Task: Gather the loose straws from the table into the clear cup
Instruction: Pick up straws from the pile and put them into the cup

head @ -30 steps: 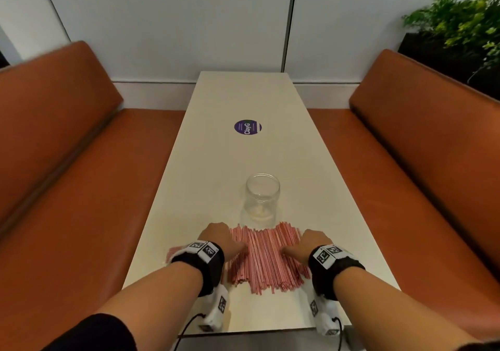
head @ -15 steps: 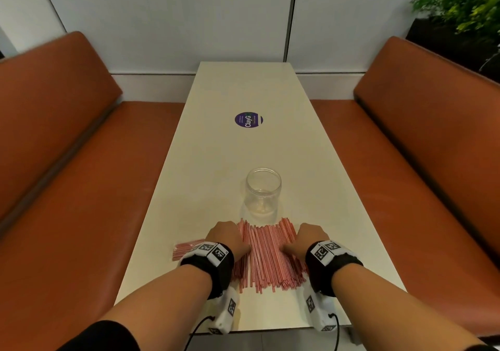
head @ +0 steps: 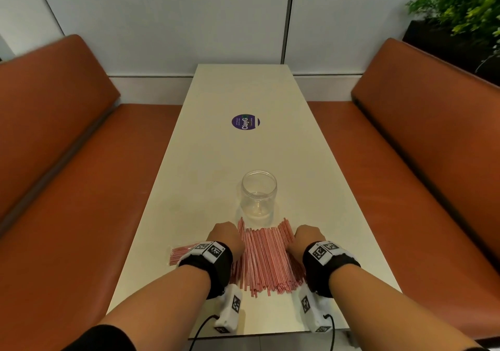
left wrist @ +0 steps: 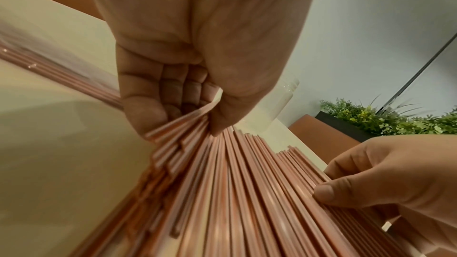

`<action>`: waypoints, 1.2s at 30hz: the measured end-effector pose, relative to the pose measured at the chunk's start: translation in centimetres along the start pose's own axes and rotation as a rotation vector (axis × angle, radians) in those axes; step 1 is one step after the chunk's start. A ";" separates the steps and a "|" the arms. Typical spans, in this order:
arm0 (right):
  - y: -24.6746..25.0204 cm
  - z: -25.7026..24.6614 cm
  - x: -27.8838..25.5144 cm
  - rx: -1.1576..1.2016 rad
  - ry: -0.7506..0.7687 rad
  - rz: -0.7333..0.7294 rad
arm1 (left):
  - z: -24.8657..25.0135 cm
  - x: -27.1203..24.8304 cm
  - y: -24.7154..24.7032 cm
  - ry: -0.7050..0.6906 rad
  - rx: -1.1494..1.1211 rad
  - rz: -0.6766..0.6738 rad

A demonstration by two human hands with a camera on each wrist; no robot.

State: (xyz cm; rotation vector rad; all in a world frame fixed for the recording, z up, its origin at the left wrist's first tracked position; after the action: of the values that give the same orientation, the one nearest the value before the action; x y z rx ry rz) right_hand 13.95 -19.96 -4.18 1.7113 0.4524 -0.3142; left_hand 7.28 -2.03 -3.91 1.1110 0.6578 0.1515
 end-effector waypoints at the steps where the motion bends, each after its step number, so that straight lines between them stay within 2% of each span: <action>1: 0.1 -0.1 -0.1 -0.014 0.009 -0.005 | 0.1 0.0 0.0 -0.007 -0.001 -0.005; 5: 0.3 0.2 -0.1 -0.028 -0.010 -0.042 | -0.2 -0.2 0.4 -0.002 -0.032 -0.008; 8: 1.0 0.7 -0.1 0.022 -0.019 -0.042 | -1.2 -0.1 1.2 0.011 -0.157 -0.011; 10: 1.8 1.3 0.1 0.074 -0.015 -0.022 | -2.0 -0.2 1.8 0.040 -0.337 0.004; 14: 2.9 2.4 0.7 0.206 -0.025 0.014 | -2.3 -1.1 3.5 0.100 -0.908 0.042; 18: 4.7 1.9 1.2 0.466 0.044 0.196 | -0.1 0.3 6.5 -0.038 -1.183 0.197; 22: 6.2 0.6 1.3 0.609 0.105 0.231 | 4.1 2.3 9.1 -0.172 -1.448 0.203; 25: 6.8 0.3 1.5 0.614 0.138 0.264 | 6.8 3.7 10.4 -0.282 -1.456 0.215; 28: 6.6 0.3 1.5 0.553 0.161 0.272 | 8.5 4.6 10.5 -0.383 -1.358 0.259; 30: 6.4 0.6 1.7 0.550 0.167 0.275 | 9.1 5.0 9.9 -0.429 -1.284 0.237; 36: 6.0 1.4 1.9 0.645 0.181 0.276 | 8.3 5.9 8.0 -0.395 -1.152 0.171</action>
State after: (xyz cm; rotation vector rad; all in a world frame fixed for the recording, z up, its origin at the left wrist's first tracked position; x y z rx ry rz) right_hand 18.52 -21.95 -0.05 2.4160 0.2470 -0.1041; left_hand 18.27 -2.27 2.91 0.0600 0.0464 0.3852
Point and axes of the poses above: each hand's wrist, its own x-axis towards the middle knuckle, its own y-axis out of the back of the hand, z = x × y, the point moved 5 cm from there along x, towards the middle knuckle, and after that the axes turned 3 degrees about z, right-handed, at the moved point
